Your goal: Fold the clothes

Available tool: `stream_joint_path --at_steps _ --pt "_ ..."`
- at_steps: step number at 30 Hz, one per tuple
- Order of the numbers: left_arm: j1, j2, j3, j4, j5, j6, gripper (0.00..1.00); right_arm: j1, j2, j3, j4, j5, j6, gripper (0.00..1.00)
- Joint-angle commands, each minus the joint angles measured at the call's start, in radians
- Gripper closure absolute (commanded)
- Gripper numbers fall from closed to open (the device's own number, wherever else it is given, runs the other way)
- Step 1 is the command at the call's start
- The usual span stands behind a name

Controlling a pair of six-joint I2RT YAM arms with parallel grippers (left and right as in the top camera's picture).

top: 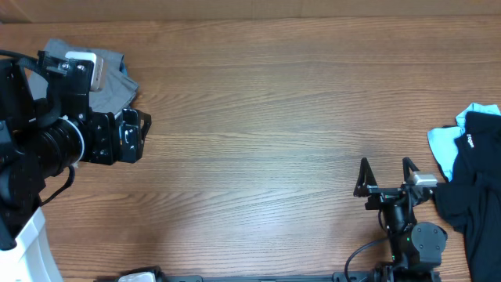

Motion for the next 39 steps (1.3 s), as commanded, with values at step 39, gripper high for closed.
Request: stream_joint_path --at_steps 39 --pt "-0.031 -0.354 -0.602 0.750 0.050 0.014 0.00 -0.003 -0.012 -0.025 0.043 -0.012 0.003 0.00"
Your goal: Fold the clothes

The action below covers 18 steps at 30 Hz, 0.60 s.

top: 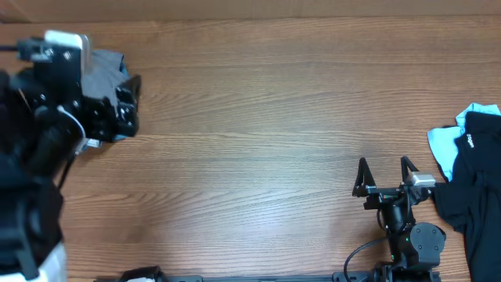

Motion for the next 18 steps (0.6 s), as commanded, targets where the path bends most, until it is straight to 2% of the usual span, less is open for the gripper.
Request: stream_joint_path --at_steps 1,6,13,18 --pt "-0.027 -0.161 -0.261 0.167 0.069 0.034 0.00 -0.003 -0.012 -0.007 0.005 -0.002 0.003 0.00" --pt "-0.032 -0.389 -0.628 0.405 0.066 0.121 0.00 -0.003 -0.012 -0.007 0.005 -0.002 0.003 0.00" --pt "-0.032 -0.706 -1.008 0.576 -0.027 0.127 0.00 -0.003 -0.012 -0.007 0.005 -0.002 0.003 0.00" --pt "-0.032 -0.930 -1.236 0.654 -0.037 0.122 0.00 -0.003 -0.012 -0.007 0.005 -0.002 0.003 0.00"
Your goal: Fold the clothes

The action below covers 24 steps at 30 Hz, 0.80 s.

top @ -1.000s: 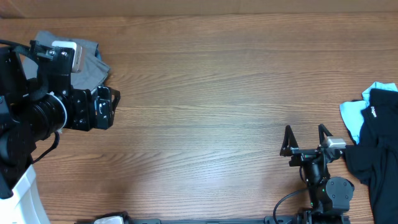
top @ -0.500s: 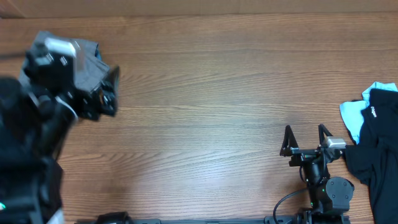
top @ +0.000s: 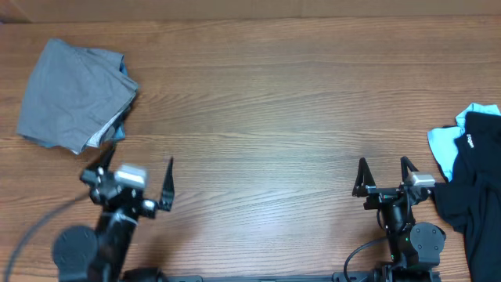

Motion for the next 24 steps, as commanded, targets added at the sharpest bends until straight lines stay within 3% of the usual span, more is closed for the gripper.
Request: stream_joint_path --at_steps 1,7,21,24 --pt "-0.007 -0.134 -0.139 0.045 -0.033 0.007 0.00 -0.003 -0.012 -0.005 0.005 -0.002 0.003 0.00" --pt "-0.008 -0.296 -0.345 0.158 -0.050 -0.047 0.00 -0.003 -0.012 -0.005 0.005 -0.002 0.003 0.00" --pt "-0.071 -0.296 -0.611 0.451 -0.133 -0.064 0.00 -0.003 -0.012 -0.005 0.005 -0.002 0.003 0.00" --pt "-0.084 -0.296 -0.608 0.430 -0.148 -0.064 0.00 -0.003 -0.012 -0.005 0.005 -0.002 0.003 0.00"
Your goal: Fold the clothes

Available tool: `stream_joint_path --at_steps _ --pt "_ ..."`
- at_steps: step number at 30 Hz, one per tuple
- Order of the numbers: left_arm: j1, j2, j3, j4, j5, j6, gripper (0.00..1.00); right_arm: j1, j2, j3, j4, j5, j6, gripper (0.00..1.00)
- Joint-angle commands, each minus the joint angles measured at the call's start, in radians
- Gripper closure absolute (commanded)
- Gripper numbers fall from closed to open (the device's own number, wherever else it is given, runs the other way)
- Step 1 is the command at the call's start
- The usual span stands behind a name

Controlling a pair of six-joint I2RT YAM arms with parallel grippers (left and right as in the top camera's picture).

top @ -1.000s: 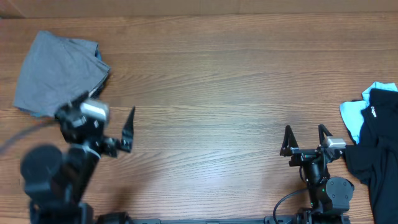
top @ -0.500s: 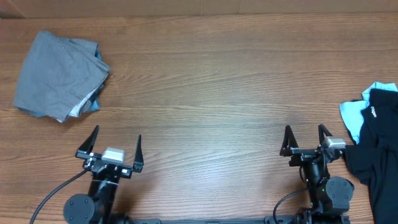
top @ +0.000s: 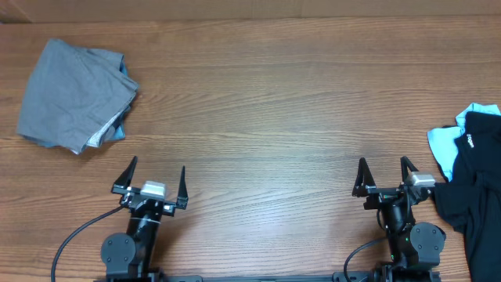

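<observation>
A folded grey garment [top: 77,92] lies at the table's far left, with a strip of light blue showing at its right edge. At the right edge sits an unfolded pile: a black garment [top: 473,189] over a light blue one [top: 446,147]. My left gripper [top: 153,176] rests near the front edge, left of centre, open and holding nothing. My right gripper [top: 383,174] sits near the front edge beside the black garment, open and holding nothing.
The wooden table [top: 266,117] stretches bare between the two piles. Cables [top: 74,239] run from both arm bases along the front edge.
My left arm has drawn further back and to the right, settling square at its base with the fingers pointing away. The grey garment and the right arm have not moved.
My left arm first hung over the grey garment at far left, covering much of it, and stayed over it a moment later. Then it was back near the front edge with the folded garment lying free. It now rests at its base. The right arm stayed still throughout.
</observation>
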Motion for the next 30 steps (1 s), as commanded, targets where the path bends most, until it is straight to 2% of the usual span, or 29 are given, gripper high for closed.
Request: stream_joint_path --at_steps 1,5,30 --pt "-0.015 -0.014 -0.009 -0.004 -0.041 -0.010 0.00 -0.003 -0.012 -0.005 0.006 -0.002 0.003 0.00" --pt "-0.014 -0.012 -0.009 -0.086 -0.044 -0.011 0.00 -0.003 -0.012 -0.005 0.006 -0.002 0.003 0.00" --pt "-0.014 -0.009 -0.009 -0.084 -0.045 -0.011 0.00 -0.003 -0.012 -0.005 0.006 -0.002 0.003 0.00"
